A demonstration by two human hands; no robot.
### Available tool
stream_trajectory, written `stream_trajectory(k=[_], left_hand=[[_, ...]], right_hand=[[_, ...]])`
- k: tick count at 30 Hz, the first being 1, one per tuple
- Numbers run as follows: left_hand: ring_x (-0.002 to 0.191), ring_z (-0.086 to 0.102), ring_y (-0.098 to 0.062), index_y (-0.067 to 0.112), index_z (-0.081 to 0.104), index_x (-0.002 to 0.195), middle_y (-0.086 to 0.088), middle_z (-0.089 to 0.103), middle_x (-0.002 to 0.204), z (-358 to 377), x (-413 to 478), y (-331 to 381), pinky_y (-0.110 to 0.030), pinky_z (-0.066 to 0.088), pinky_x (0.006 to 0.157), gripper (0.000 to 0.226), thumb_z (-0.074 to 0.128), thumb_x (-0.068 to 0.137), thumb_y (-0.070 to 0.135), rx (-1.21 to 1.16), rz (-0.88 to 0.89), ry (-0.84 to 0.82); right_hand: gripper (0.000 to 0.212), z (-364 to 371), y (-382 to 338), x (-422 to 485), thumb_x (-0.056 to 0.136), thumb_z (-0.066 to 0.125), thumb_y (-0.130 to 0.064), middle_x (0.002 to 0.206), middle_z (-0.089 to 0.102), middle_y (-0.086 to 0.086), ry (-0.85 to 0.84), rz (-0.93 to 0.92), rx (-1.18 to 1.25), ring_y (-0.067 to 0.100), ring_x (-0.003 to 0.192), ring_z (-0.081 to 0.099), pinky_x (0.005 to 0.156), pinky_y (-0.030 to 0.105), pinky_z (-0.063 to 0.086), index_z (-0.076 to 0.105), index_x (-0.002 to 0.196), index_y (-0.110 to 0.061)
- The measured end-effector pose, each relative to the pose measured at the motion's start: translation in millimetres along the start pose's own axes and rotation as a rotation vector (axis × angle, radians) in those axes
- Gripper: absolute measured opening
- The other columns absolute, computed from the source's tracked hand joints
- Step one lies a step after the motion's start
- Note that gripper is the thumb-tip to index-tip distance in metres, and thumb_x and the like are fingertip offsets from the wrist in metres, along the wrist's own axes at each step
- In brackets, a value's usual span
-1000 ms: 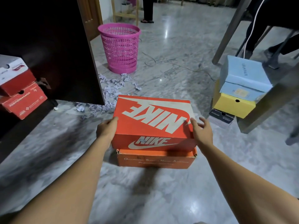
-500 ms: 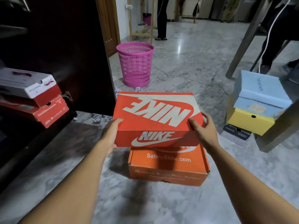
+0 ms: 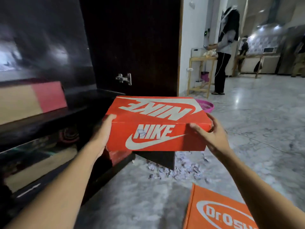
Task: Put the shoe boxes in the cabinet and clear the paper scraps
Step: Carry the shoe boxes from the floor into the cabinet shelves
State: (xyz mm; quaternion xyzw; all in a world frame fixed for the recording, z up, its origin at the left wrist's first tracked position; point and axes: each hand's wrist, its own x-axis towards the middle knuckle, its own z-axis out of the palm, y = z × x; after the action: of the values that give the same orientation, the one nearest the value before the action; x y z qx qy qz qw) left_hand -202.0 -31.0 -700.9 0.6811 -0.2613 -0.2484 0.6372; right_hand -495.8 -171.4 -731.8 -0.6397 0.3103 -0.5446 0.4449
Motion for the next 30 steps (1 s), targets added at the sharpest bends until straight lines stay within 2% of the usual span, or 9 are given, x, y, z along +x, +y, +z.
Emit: stream_trajectory(k=[3,6,8,11,18,22,25,27,30], left_hand=[[0.079,0.069,-0.025,0.022,0.071,0.096,-0.005,0.073,0.091,-31,7,40,-0.03,0.052,0.061,0.039,0.056,0.084,0.056,-0.067,0.078,0.154],[0.092,0.071,-0.027,0.022,0.069,0.095,-0.005,0.074,0.097,-60,17,75,-0.043,0.058,0.083,0.046,0.056,0.077,0.063,-0.126,0.156,0.309],[0.102,0.068,-0.026,0.022,0.069,0.099,-0.006,0.072,0.107,-80,21,98,-0.045,0.054,0.093,0.052,0.055,0.076,0.066,-0.154,0.224,0.458],[0.108,0.063,-0.028,0.016,0.072,0.101,-0.009,0.069,0.113,-112,27,123,-0.038,0.05,0.096,0.059,0.051,0.078,0.067,-0.091,0.26,0.702],[0.118,0.055,-0.033,0.009,0.064,0.11,-0.011,0.062,0.123,-188,31,150,-0.036,0.04,0.106,0.074,0.047,0.076,0.072,-0.142,0.243,1.033],[0.089,0.057,-0.016,0.018,0.053,0.09,0.001,0.059,0.095,-219,38,151,-0.024,0.044,0.084,0.046,0.058,0.08,0.063,-0.194,0.298,1.179],[0.09,0.063,-0.017,0.019,0.062,0.093,-0.001,0.064,0.093,-228,44,149,-0.023,0.044,0.078,0.042,0.063,0.082,0.06,-0.165,0.334,1.236],[0.101,0.065,-0.028,0.012,0.065,0.104,-0.01,0.068,0.106,-227,47,150,-0.028,0.044,0.084,0.059,0.06,0.082,0.066,-0.054,0.337,1.26],[0.121,0.054,-0.038,0.008,0.048,0.126,-0.016,0.056,0.13,-228,62,145,-0.04,0.041,0.099,0.077,0.059,0.08,0.069,0.127,0.374,1.267]], right_hand=[[0.073,40,-38,32,0.064,0.083,-0.044,0.114,0.064,-0.009,-0.057,-0.046,0.053,0.005,0.098,0.068,0.082,0.026,0.057,0.047,0.126,-0.034],[0.081,79,-65,58,0.062,0.085,-0.055,0.122,0.065,-0.005,-0.115,-0.094,0.105,0.014,0.108,0.066,0.086,0.035,0.057,0.05,0.131,-0.034],[0.092,108,-80,73,0.06,0.084,-0.061,0.125,0.063,-0.004,-0.143,-0.115,0.139,0.013,0.109,0.066,0.087,0.035,0.058,0.046,0.138,-0.032],[0.093,151,-95,91,0.058,0.084,-0.061,0.123,0.063,-0.005,-0.19,-0.134,0.195,0.01,0.106,0.066,0.083,0.029,0.057,0.046,0.137,-0.03],[0.073,261,-122,125,0.07,0.081,-0.046,0.119,0.065,-0.005,-0.427,-0.163,0.298,0.008,0.101,0.067,0.085,0.025,0.056,0.051,0.133,-0.026],[0.069,312,-135,142,0.072,0.082,-0.041,0.114,0.065,-0.008,-0.6,-0.146,0.288,0.009,0.099,0.066,0.084,0.026,0.054,0.051,0.132,-0.028],[0.061,341,-141,152,0.076,0.082,-0.032,0.109,0.065,-0.008,-0.694,-0.117,0.29,0.007,0.094,0.066,0.076,0.02,0.053,0.051,0.128,-0.025],[0.059,358,-142,158,0.076,0.082,-0.033,0.11,0.067,-0.004,-0.694,-0.095,0.291,0.009,0.093,0.067,0.079,0.024,0.054,0.054,0.126,-0.022],[0.056,384,-139,167,0.077,0.081,-0.037,0.112,0.068,-0.001,-0.668,-0.062,0.269,0.014,0.096,0.066,0.087,0.03,0.054,0.057,0.124,-0.018]])
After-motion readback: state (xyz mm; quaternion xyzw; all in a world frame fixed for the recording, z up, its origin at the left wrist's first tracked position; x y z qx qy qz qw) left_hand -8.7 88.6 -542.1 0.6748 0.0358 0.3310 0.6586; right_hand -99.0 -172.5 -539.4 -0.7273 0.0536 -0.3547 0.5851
